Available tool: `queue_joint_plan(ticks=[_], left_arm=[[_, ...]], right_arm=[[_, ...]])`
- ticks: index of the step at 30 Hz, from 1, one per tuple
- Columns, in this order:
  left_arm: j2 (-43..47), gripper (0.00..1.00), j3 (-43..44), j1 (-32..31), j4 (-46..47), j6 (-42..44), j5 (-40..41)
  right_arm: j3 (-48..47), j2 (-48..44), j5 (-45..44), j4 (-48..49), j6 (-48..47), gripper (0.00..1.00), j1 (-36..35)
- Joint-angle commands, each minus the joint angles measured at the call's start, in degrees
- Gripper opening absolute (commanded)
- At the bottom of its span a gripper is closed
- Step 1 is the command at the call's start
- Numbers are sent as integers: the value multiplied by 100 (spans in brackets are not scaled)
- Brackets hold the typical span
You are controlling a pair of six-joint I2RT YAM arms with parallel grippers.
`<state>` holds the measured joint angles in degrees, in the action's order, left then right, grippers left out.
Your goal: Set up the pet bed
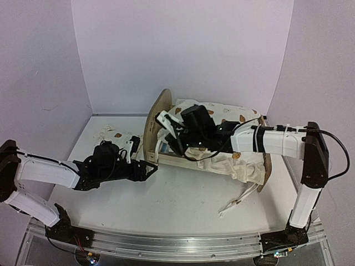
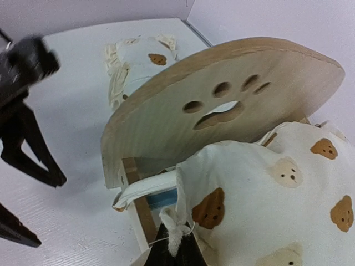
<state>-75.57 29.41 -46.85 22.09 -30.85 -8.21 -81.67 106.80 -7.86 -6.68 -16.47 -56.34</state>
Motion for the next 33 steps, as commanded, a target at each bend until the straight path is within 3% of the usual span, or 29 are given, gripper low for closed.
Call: queue_joint_plan(ticks=[1,7,11,24,27,29,31,33], left_arm=[[-342,65,376,-210,693,233,595],[-761,52,558,-211,1105,205,1089],[-1127,41,794,-219,1183,698,1095],[-1964,33,1304,-340,1183,760,1211],[-2145,25,1416,-368,1180,727,1301],[-2112,13,1407,-372,1184,741,1309],[-1881,4,1309,-377,1136,825,1295],[-1472,0,1148,-370,999,833,1288]], right_arm=[[53,-501,1261,-77,812,0,453],[137,-553,1863,-114,932,0,629],[158,-560,2006,-114,983,0,701],[135,-713,2168,-114,996,0,769],[136,-760,2188,-114,997,0,771],[141,-779,2155,-114,997,0,770],[169,-784,2036,-122,1011,0,771],[161,-760,1848,-181,1061,0,772]])
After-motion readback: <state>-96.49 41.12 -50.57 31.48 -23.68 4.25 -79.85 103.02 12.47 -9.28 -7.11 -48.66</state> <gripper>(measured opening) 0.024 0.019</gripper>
